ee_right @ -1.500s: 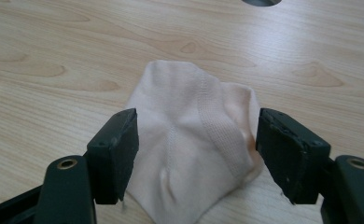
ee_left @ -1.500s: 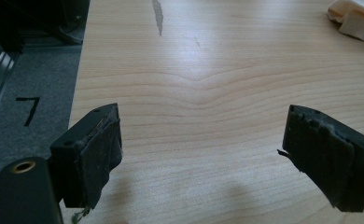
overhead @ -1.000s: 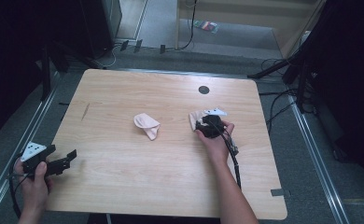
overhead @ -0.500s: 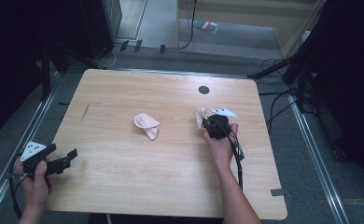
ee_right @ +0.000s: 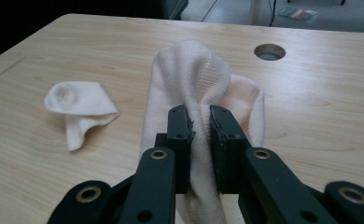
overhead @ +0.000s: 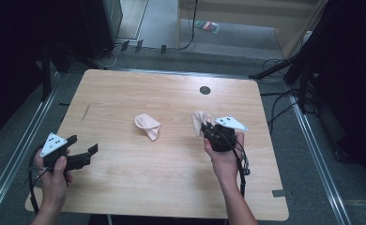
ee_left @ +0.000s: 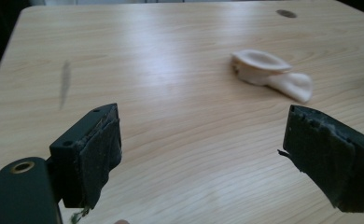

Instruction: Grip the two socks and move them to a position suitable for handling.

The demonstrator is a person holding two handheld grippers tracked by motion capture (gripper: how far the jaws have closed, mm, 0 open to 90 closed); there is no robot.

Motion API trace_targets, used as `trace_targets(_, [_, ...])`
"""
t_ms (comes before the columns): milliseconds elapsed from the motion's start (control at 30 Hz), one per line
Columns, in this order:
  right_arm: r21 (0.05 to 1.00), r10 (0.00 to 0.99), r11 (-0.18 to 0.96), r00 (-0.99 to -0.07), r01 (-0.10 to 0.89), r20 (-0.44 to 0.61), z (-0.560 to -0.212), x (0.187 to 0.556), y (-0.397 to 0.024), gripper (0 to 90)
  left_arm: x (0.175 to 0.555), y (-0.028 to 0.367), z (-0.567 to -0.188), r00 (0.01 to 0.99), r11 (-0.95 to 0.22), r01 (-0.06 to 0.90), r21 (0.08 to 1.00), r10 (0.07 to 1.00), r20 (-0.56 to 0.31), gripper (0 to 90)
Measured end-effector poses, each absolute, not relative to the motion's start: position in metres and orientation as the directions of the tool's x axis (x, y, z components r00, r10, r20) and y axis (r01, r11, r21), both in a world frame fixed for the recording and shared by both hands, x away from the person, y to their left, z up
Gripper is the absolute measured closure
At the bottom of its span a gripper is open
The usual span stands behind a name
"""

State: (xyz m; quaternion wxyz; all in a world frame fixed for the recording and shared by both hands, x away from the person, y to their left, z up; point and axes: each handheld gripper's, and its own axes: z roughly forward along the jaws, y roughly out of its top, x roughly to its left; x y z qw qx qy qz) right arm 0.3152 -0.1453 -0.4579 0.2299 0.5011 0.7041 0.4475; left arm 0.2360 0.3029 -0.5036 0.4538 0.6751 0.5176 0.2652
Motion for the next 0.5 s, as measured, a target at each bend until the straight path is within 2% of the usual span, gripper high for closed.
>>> trace_targets(233, [0.852,0.887,0.111,-0.438,0.512,0.147,-0.464,0.288,-0.132,79.7,0.244,0.258,-0.499,0.405,-0.065,0.448,0.892,0.904,-0.138,11.7])
trace_targets(500, [0.838,0.875,0.136,-0.46,0.528,0.148,-0.476,0.274,-0.118,79.7,0.251,0.215,-0.501,0.468,-0.087,0.44,0.894,0.871,-0.146,11.7])
